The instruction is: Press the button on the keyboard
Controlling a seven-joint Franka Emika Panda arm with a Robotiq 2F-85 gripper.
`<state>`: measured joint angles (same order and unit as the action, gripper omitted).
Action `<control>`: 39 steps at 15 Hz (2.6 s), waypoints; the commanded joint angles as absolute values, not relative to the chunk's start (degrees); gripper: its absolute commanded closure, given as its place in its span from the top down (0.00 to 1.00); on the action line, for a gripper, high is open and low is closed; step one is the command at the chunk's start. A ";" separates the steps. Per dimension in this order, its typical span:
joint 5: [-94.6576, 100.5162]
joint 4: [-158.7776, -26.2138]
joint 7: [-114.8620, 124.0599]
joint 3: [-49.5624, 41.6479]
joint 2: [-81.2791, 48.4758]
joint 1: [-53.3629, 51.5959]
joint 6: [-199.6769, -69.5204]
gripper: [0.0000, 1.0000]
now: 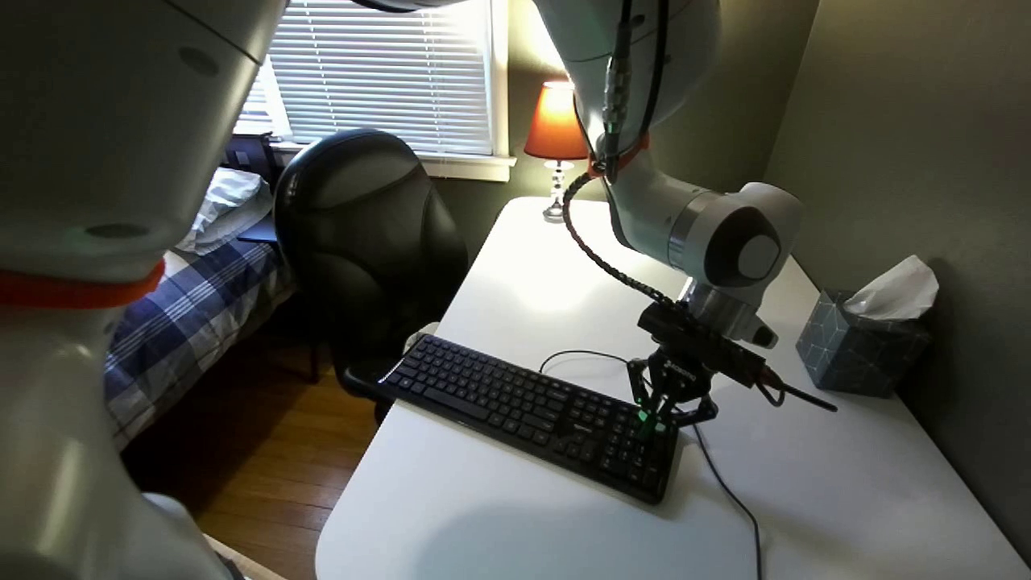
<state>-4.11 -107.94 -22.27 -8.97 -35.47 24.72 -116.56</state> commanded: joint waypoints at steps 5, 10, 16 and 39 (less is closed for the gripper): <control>-5.60 -108.35 -23.83 -8.26 -34.89 25.51 -116.28 0.00; -5.43 -110.29 -24.15 -8.40 -32.95 25.36 -117.39 0.00; -5.60 -112.28 -24.29 -8.51 -30.49 25.14 -118.34 0.25; -6.60 -125.53 -23.83 -9.22 -18.07 22.85 -129.72 1.00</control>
<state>-5.47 -121.72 -23.30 -8.63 -21.14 23.57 -127.05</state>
